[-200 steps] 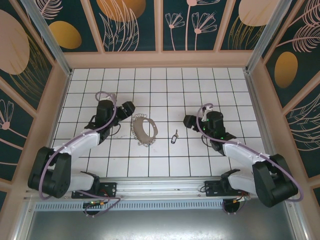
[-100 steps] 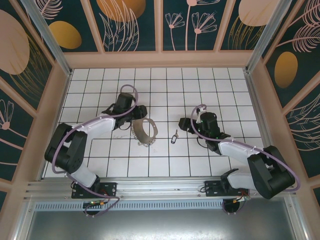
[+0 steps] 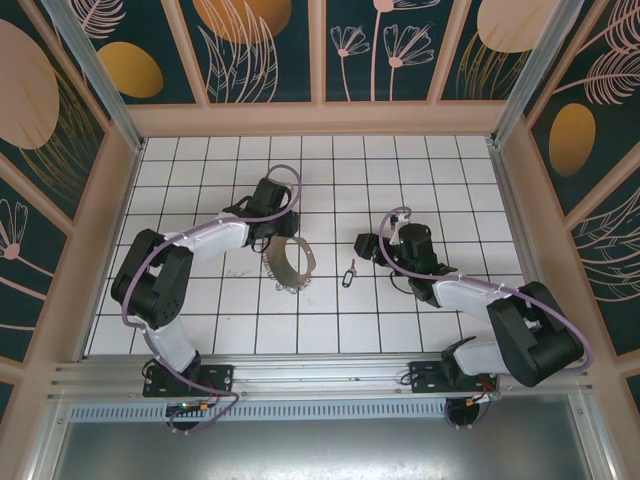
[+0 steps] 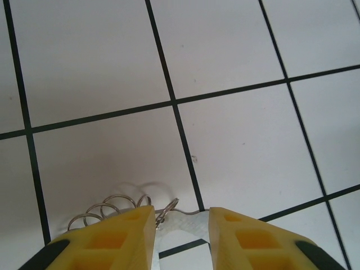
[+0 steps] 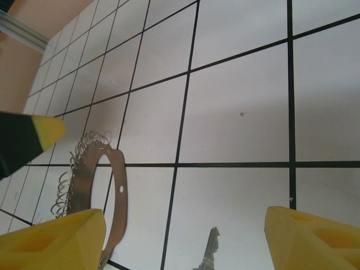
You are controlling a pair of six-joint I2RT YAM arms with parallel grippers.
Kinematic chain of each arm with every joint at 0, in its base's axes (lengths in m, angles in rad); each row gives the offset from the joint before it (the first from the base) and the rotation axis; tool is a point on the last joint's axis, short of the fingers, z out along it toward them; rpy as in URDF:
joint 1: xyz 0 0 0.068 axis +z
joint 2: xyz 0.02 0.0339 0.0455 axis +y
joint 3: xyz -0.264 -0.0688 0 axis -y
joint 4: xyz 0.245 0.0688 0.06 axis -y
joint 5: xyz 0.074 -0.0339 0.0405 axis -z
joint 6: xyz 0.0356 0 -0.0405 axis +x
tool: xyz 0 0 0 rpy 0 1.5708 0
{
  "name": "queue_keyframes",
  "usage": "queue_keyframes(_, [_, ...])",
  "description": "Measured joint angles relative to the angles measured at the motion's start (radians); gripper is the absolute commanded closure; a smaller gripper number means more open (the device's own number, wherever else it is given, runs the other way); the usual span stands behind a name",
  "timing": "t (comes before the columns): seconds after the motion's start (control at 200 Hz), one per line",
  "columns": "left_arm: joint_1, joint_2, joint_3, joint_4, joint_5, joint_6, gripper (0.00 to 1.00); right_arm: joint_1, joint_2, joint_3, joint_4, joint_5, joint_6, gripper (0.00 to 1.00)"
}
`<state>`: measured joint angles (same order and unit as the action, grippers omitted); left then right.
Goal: Put the keys on the keyring
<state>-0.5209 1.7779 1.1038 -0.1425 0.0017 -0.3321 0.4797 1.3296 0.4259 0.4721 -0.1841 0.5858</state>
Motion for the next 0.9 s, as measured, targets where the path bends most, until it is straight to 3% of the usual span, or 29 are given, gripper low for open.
queue_keyframes(0.901, [0.000, 0.107, 0.050, -0.047, -0.021, 0.069, 0.73, 0.000, 0.035, 0.015, 0.003, 0.000, 0.001, 0.25])
